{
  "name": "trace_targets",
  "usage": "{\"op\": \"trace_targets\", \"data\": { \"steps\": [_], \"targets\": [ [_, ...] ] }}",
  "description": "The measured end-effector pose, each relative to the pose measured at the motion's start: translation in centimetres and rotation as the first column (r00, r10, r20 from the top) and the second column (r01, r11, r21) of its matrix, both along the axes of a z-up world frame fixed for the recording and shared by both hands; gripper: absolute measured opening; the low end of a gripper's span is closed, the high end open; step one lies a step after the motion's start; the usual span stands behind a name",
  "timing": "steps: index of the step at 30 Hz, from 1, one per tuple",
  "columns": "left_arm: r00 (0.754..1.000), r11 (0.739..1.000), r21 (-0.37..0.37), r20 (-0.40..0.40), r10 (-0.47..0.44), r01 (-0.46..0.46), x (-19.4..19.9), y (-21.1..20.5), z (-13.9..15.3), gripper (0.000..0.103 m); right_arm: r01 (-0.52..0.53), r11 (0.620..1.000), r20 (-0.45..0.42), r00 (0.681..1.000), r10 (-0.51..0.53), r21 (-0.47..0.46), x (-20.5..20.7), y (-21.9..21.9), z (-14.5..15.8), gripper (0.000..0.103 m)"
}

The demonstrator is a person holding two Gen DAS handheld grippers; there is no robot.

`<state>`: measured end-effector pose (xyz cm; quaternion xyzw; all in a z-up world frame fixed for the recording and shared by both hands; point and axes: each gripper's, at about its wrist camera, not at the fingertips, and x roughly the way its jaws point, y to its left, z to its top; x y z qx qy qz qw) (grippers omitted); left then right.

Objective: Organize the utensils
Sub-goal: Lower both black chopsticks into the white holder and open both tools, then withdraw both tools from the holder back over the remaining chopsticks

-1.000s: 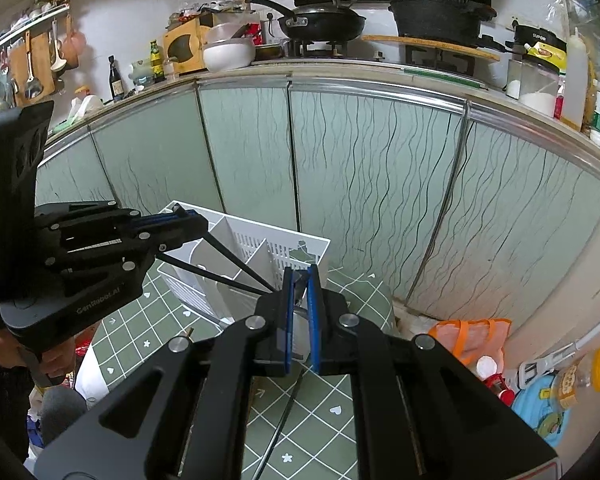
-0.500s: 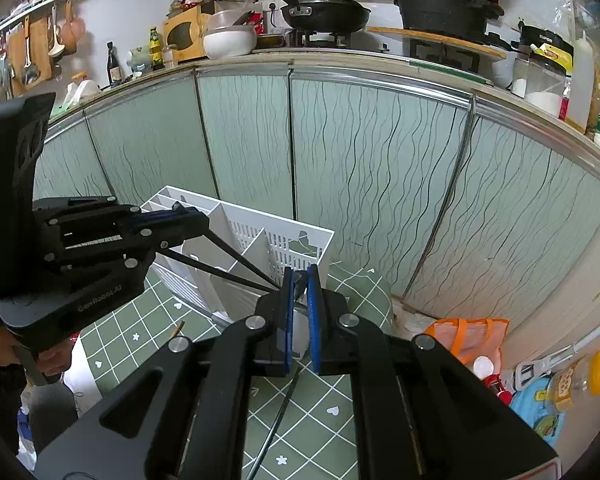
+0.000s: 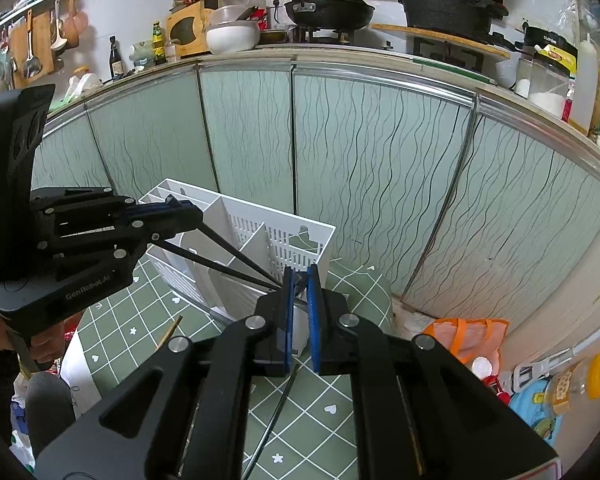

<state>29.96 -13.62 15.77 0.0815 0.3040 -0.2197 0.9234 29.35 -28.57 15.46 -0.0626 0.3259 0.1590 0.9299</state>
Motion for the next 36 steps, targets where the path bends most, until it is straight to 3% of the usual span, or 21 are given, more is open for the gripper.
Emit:
{"op": "trace_targets", "data": {
  "steps": [8,10,11,12,14,23,36],
  "targets": [
    [0.996,0.997,0.015,0.027,-0.080,0.079,-0.6,-0.1,-0.3,0.011,-0.019,1.000,0.007,1.000,0.019,0.002,-0.1,-0.2,0.1,0.006],
    [0.995,0.996,0.025,0.048,-0.089,0.088,-0.9,0.1,-0.3,0.030,-0.024,1.000,0.009,1.000,0.024,0.011,-0.2,-0.5,0.1,0.006],
    [0.994,0.996,0.029,0.064,-0.083,0.082,-1.0,0.2,-0.2,0.067,-0.025,1.000,0.009,1.000,0.025,0.016,-0.2,-0.6,0.1,0.006],
    [0.992,0.997,0.027,0.098,-0.073,0.070,-1.4,0.5,0.0,0.094,-0.019,1.000,0.016,1.000,0.019,0.017,-0.3,-0.8,0.2,0.007],
    [0.986,0.997,0.006,0.141,-0.082,0.082,-1.9,1.1,0.5,0.096,-0.018,1.000,0.018,1.000,0.018,0.018,-0.4,-1.1,0.1,0.013],
    [0.991,0.996,0.017,0.092,-0.094,0.093,-1.3,2.7,0.9,0.099,-0.028,0.999,0.032,0.999,0.027,0.038,-1.2,-2.5,0.2,0.093],
    [0.993,0.994,0.018,0.045,-0.105,0.104,-1.6,3.7,0.3,0.099,-0.027,1.000,0.032,0.999,0.027,0.012,-1.8,-2.5,0.2,0.096]
  ]
}}
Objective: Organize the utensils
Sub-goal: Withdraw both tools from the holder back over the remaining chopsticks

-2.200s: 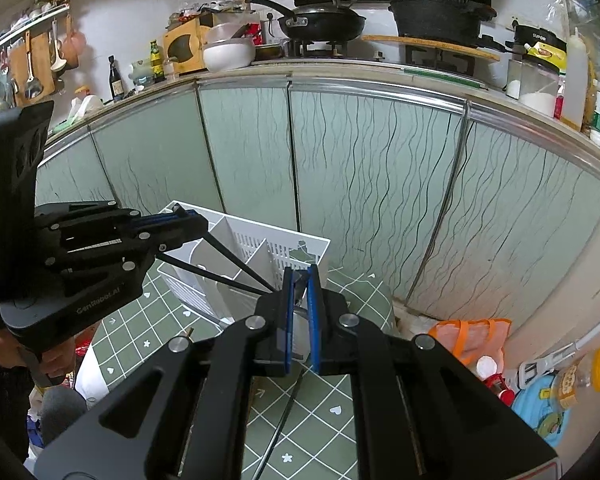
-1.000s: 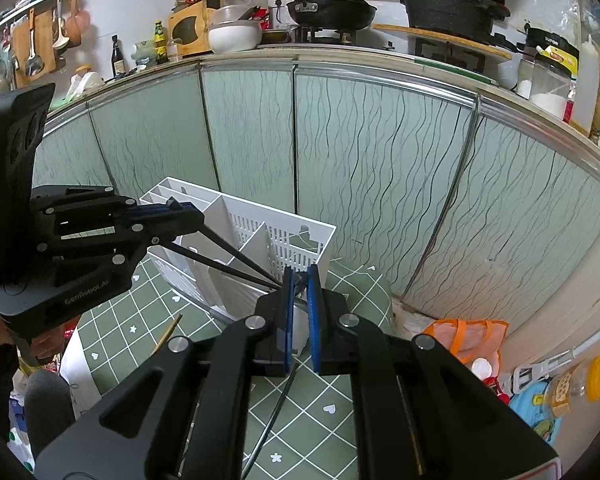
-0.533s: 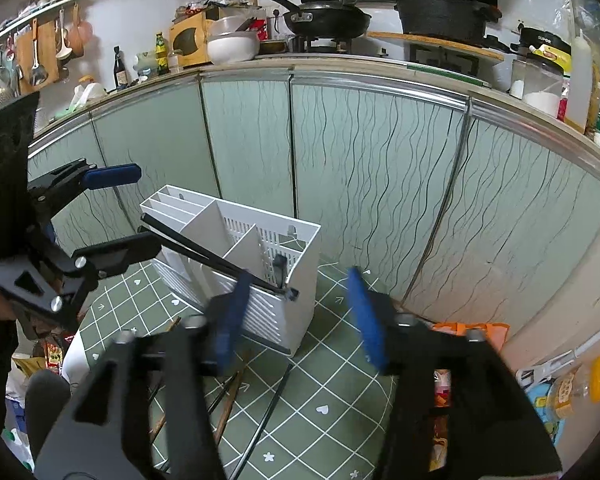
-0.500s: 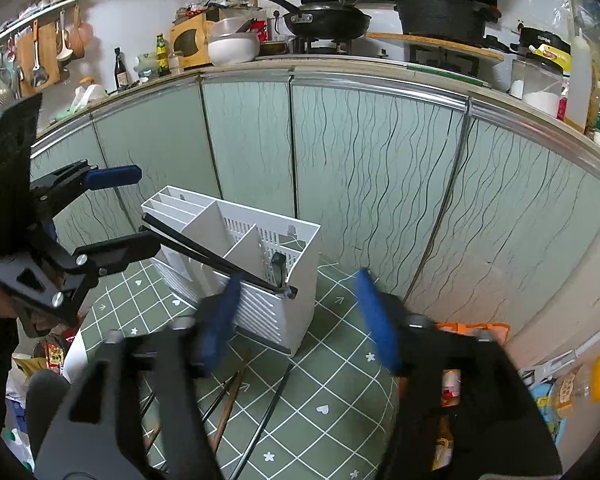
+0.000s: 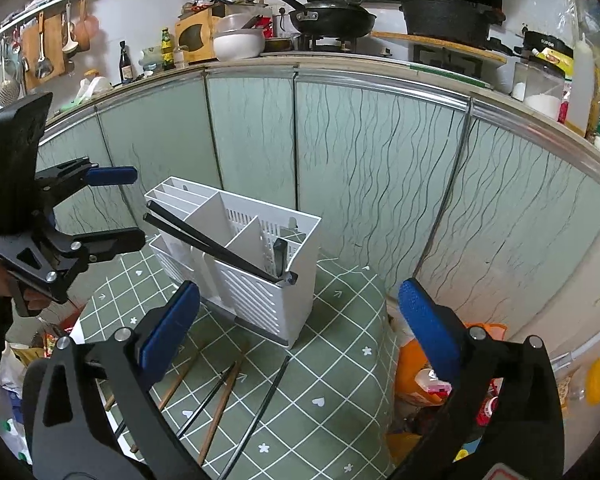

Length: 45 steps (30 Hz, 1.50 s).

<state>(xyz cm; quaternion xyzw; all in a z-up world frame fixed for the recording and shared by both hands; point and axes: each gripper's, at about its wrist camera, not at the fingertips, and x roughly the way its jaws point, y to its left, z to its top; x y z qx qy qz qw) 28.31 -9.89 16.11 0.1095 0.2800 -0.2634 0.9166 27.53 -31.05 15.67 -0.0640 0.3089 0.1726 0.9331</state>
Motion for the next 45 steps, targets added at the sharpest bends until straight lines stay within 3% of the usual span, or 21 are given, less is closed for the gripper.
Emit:
{"op": "trace_targets", "data": {
  "steps": [9,20,25,29,45],
  "targets": [
    [1.000,0.999,-0.034,-0.006,0.012,-0.012,-1.9,0.8,0.5,0.099,0.038,0.999,-0.001,0.999,-0.038,-0.019,-1.4,0.1,-0.1,0.096],
    [0.994,0.994,-0.017,0.008,0.108,-0.108,-5.7,2.1,0.2,0.099,0.102,0.994,-0.005,0.995,-0.102,-0.032,-4.8,0.3,-1.4,0.096],
    [0.981,0.981,0.029,0.033,0.189,-0.190,-7.5,2.9,-0.4,0.099,0.131,0.990,0.005,0.991,-0.131,-0.050,-6.7,0.4,-2.2,0.096],
    [0.976,0.976,-0.002,0.021,0.216,-0.216,-8.7,4.1,-0.7,0.099,0.153,0.987,-0.001,0.988,-0.153,-0.040,-8.1,0.3,-3.1,0.096],
    [0.944,0.944,-0.006,-0.019,0.329,-0.329,-13.4,7.0,-6.0,0.099,0.209,0.976,-0.013,0.978,-0.210,-0.057,-13.0,1.0,-7.6,0.096]
  ]
}}
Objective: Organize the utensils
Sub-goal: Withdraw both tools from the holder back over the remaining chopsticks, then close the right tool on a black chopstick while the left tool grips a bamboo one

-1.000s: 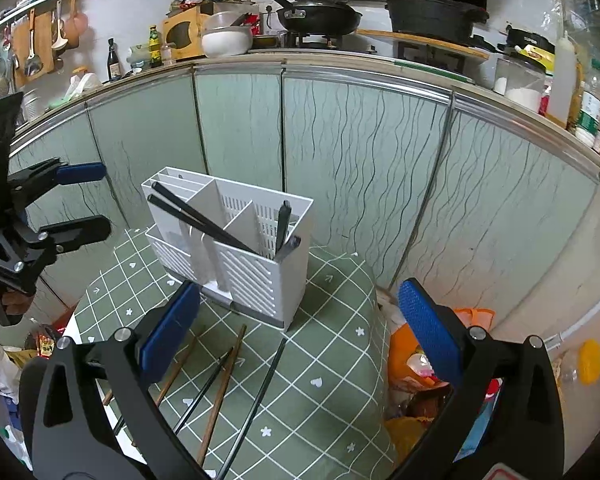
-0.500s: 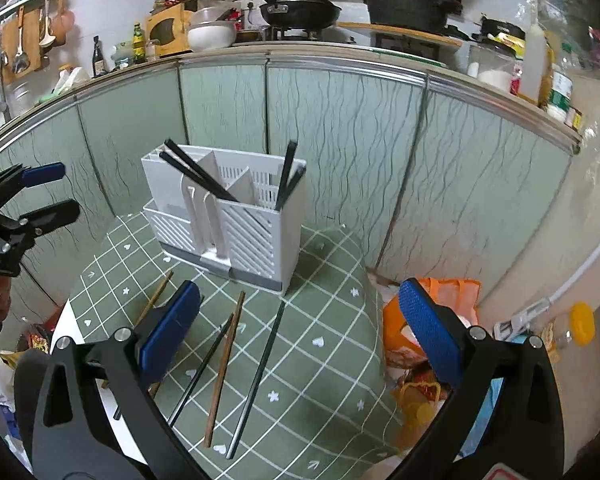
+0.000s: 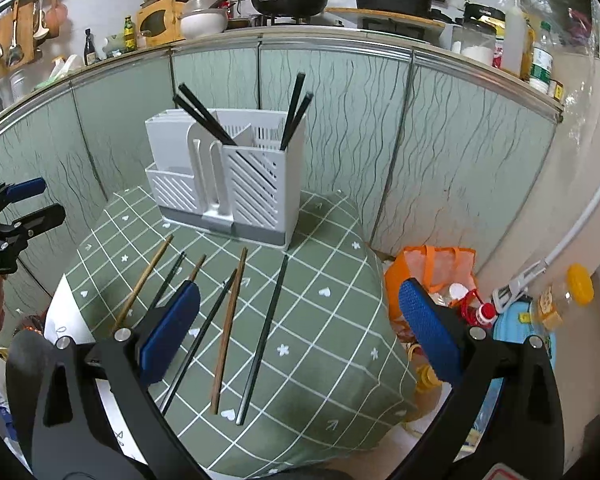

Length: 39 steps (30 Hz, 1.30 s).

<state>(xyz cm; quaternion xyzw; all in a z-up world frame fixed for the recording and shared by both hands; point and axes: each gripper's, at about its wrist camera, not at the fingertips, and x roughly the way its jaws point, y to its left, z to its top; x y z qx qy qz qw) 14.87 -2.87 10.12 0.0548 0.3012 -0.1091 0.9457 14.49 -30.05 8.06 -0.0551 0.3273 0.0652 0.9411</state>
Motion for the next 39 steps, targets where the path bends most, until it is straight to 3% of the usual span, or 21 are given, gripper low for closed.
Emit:
{"op": "trace_targets", "data": {
  "steps": [11,27,39],
  "targets": [
    [0.997,0.997,0.013,-0.012,0.082,-0.082,-1.9,1.2,-3.1,0.099,0.029,1.000,-0.008,1.000,-0.029,0.008,-1.8,0.6,-3.4,0.096],
    [0.992,0.993,-0.005,-0.044,0.116,-0.116,-3.6,2.3,-6.8,0.099,0.022,0.999,-0.057,0.998,-0.021,0.023,-2.4,1.2,-8.1,0.096],
    [0.990,0.994,0.018,-0.084,0.112,-0.111,-4.7,1.8,-10.5,0.099,0.034,0.999,-0.126,0.991,-0.037,-0.022,-2.3,1.5,-11.5,0.096]
  ]
}}
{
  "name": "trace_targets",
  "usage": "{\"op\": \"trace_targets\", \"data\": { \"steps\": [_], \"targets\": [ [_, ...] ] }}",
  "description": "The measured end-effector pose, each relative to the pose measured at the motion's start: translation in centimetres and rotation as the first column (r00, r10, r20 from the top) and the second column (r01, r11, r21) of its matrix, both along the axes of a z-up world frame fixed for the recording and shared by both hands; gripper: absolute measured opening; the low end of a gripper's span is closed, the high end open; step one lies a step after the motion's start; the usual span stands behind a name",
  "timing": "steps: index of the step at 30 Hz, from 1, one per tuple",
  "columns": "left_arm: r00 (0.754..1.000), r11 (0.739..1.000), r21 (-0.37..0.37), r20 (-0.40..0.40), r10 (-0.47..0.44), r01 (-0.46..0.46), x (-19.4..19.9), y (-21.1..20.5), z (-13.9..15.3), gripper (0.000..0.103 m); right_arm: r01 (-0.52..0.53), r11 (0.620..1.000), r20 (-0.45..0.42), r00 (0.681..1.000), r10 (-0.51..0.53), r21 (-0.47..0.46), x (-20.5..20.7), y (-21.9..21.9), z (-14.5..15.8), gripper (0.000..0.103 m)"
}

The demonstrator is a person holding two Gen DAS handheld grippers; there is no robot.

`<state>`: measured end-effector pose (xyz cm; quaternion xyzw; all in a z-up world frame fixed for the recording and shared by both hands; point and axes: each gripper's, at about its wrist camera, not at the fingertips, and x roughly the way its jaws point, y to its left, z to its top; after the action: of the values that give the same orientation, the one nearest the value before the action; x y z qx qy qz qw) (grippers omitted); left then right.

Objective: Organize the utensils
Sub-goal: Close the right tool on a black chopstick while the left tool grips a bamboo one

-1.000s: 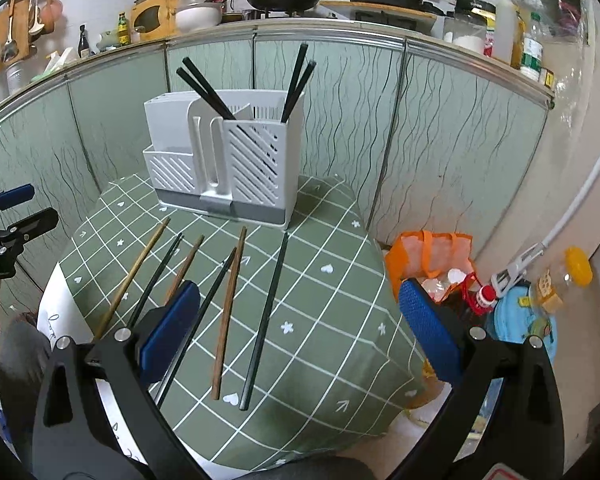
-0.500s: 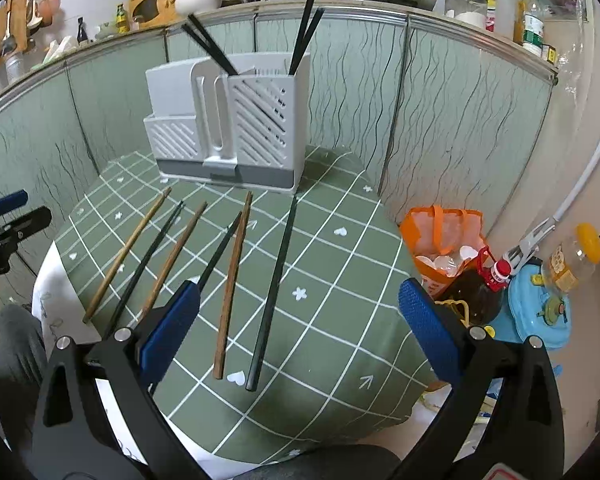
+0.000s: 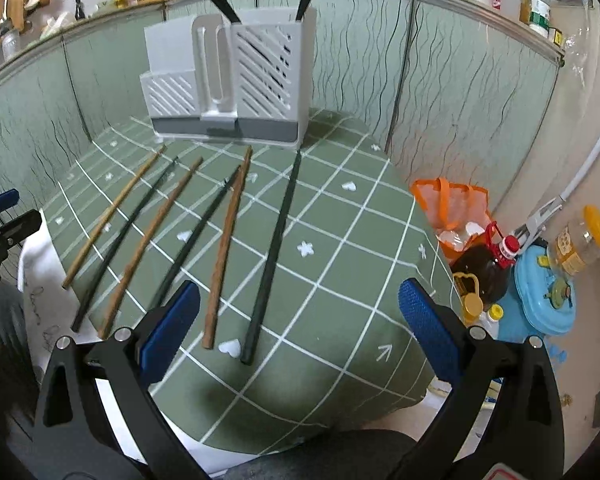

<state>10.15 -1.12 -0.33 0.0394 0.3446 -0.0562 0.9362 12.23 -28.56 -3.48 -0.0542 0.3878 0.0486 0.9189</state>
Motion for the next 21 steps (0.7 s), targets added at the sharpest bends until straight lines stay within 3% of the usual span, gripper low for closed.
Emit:
{"op": "trace_targets", "data": {
  "steps": [7,9,14,21],
  "targets": [
    [0.998,1.000,0.005,-0.061,-0.001,0.001,0.1,-0.3,-2.5,0.097,0.016,1.000,-0.040,0.999,-0.017,-0.017,0.6,0.0,-1.7,0.091],
    [0.996,1.000,-0.007,-0.091,-0.009,0.009,0.3,-0.4,-3.1,0.084,0.021,1.000,-0.050,0.998,-0.022,-0.019,0.8,-0.1,-2.1,0.083],
    [0.992,0.999,-0.038,-0.125,-0.036,0.032,0.3,-0.5,-4.2,0.072,0.007,1.000,-0.081,0.997,-0.008,-0.010,1.2,0.1,-3.1,0.061],
    [0.986,0.999,0.000,-0.158,-0.044,0.044,0.4,-1.7,-5.3,0.053,-0.024,1.000,-0.115,0.993,0.024,0.000,1.1,1.3,-4.3,0.028]
  ]
}}
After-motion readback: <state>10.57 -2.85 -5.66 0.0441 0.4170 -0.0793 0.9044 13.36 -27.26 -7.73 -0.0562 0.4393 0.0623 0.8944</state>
